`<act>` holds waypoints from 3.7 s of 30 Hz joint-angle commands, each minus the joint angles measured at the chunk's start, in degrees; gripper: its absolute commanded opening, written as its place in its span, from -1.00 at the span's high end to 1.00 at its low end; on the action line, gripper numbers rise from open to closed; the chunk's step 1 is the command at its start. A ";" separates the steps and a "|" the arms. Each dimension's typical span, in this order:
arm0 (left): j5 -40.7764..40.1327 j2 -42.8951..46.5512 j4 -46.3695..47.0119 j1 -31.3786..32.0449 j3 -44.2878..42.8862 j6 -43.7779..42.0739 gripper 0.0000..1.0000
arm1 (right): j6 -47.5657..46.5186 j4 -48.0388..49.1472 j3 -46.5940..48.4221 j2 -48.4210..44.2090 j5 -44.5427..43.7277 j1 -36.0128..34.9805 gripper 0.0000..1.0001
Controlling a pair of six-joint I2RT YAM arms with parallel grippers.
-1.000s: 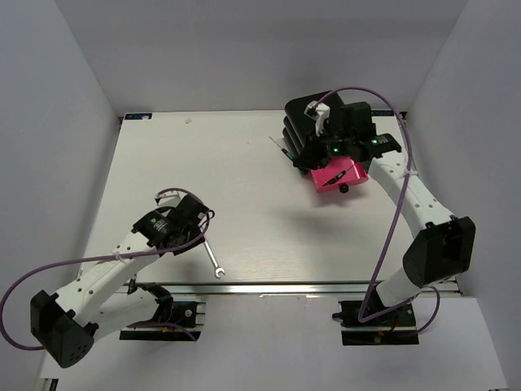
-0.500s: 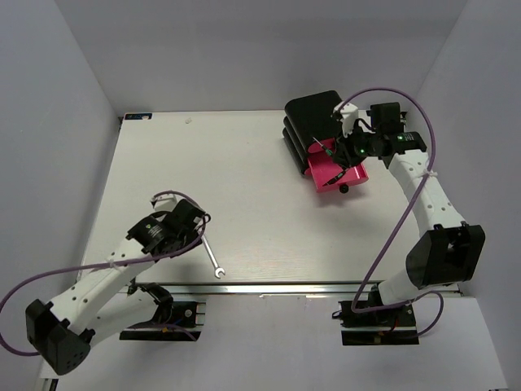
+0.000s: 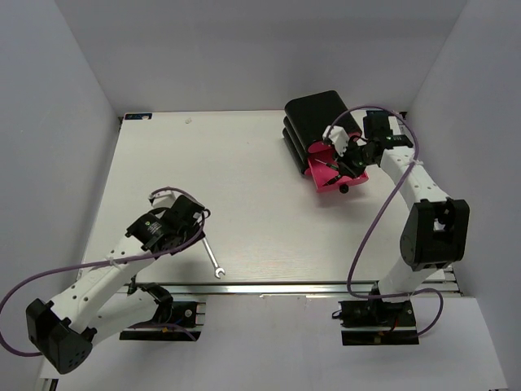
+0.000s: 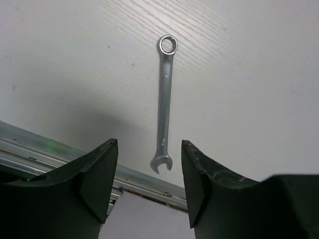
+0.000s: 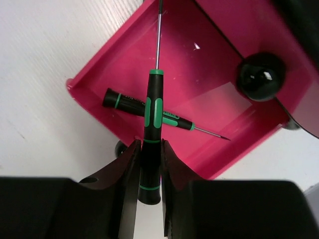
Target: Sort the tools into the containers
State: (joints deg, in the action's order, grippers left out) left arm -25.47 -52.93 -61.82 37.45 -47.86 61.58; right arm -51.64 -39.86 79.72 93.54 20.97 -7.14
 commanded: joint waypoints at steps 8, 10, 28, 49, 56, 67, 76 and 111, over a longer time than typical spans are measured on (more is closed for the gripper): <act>2.71 -5.08 -0.84 -11.16 -4.17 -2.78 -0.39 | -4.97 0.75 5.88 5.52 0.12 0.72 0.21; 4.28 -6.65 -1.10 -15.71 -5.75 -6.02 -0.40 | -4.27 -0.22 6.41 3.50 1.95 0.81 0.19; 13.88 -12.19 -12.35 -40.97 -6.90 -22.91 -0.43 | -1.09 -15.86 0.61 -7.06 32.36 0.98 -0.09; 13.52 -30.66 -10.43 -53.62 -13.49 -28.89 -0.39 | -18.15 -35.11 23.72 19.66 41.52 -5.52 0.07; 15.02 -29.78 -7.44 -54.77 -8.40 -26.87 -0.30 | -11.65 -35.29 27.33 23.97 36.17 -5.70 0.08; 9.13 -28.20 -2.96 -57.48 -4.44 -27.30 -0.37 | -8.39 -35.29 22.94 18.88 29.30 -7.19 0.08; 10.44 -33.03 -1.46 -68.29 -7.86 -31.95 -0.39 | -5.41 -35.20 20.30 15.89 27.19 -8.16 0.09; 18.97 -45.95 4.08 -70.67 -5.93 -34.42 -0.22 | 0.22 -35.03 25.04 17.47 27.02 -8.51 0.09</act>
State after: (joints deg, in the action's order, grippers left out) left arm -6.04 -97.56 -61.82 -32.91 -53.34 26.85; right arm -51.83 -73.73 102.65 111.44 46.83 -15.42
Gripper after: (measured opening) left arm 0.626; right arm 0.455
